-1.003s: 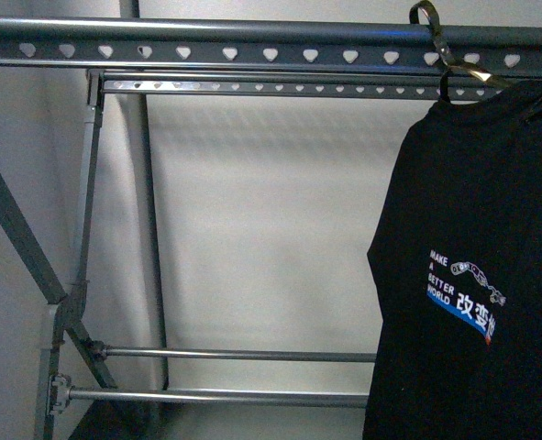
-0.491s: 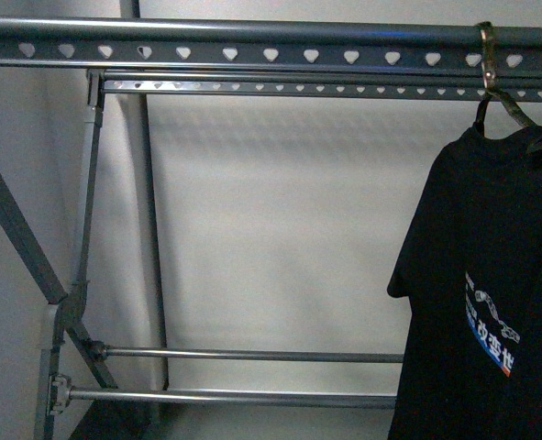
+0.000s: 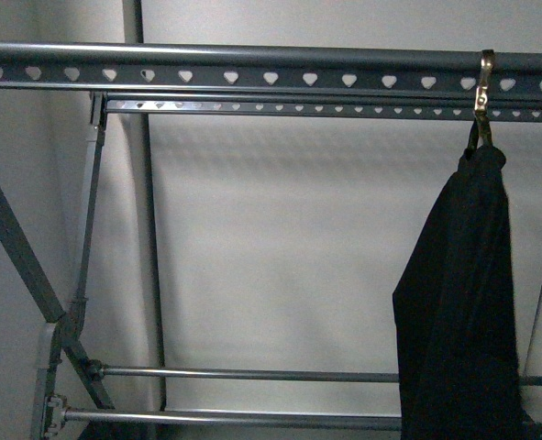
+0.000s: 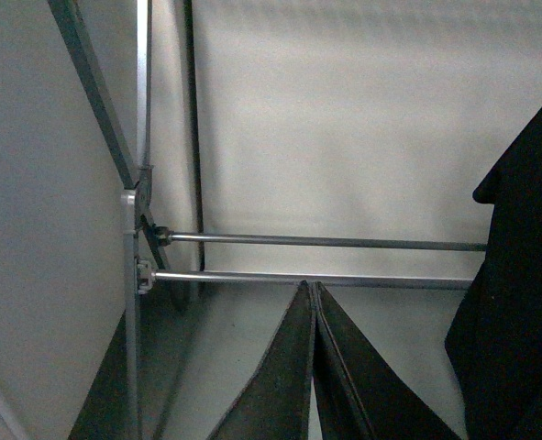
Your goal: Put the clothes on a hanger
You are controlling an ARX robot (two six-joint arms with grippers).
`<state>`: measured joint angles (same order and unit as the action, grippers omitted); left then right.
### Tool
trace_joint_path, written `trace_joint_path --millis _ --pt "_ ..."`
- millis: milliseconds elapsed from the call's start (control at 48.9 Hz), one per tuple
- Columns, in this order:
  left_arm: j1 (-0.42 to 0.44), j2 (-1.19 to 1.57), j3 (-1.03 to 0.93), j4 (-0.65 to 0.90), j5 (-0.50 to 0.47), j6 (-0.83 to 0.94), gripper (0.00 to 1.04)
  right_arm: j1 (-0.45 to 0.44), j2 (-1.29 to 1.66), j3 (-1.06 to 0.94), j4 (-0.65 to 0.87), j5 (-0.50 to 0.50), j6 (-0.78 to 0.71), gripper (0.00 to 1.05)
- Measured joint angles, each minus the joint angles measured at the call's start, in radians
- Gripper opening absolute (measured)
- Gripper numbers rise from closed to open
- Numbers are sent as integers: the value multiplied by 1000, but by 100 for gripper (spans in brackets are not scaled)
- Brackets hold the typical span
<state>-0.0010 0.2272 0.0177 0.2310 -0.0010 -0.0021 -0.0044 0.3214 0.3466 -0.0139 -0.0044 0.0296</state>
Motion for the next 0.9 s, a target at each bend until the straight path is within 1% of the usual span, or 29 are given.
trace_joint_path --millis 20,41,82,164,225,246,266,327,430,900 --pt "0 -5 0 -6 -1 0 4 0 -51 -37 -21 1 -4 66" --pt "0 -14 0 -14 0 0 4 0 -107 -87 -25 0 -8 61" --pt "0 -27 0 -23 0 0 4 0 -162 -143 -19 0 -15 54" --pt "0 -51 0 -52 0 0 4 0 -258 -282 0 0 -23 33" --pt "0 -124 0 -149 1 0 4 0 -266 -296 0 0 -24 22" --pt "0 -166 0 -197 0 0 4 0 -270 -298 2 0 -25 17" --pt "0 -197 0 -217 0 0 4 0 -274 -298 3 0 -25 12" --pt "0 -217 0 -225 0 0 4 0 -285 -300 7 1 -27 2" --pt "0 -222 0 -227 0 0 4 0 -317 -340 11 0 -28 2" --pt "0 -223 0 -229 0 0 4 0 -317 -340 10 1 -29 3"
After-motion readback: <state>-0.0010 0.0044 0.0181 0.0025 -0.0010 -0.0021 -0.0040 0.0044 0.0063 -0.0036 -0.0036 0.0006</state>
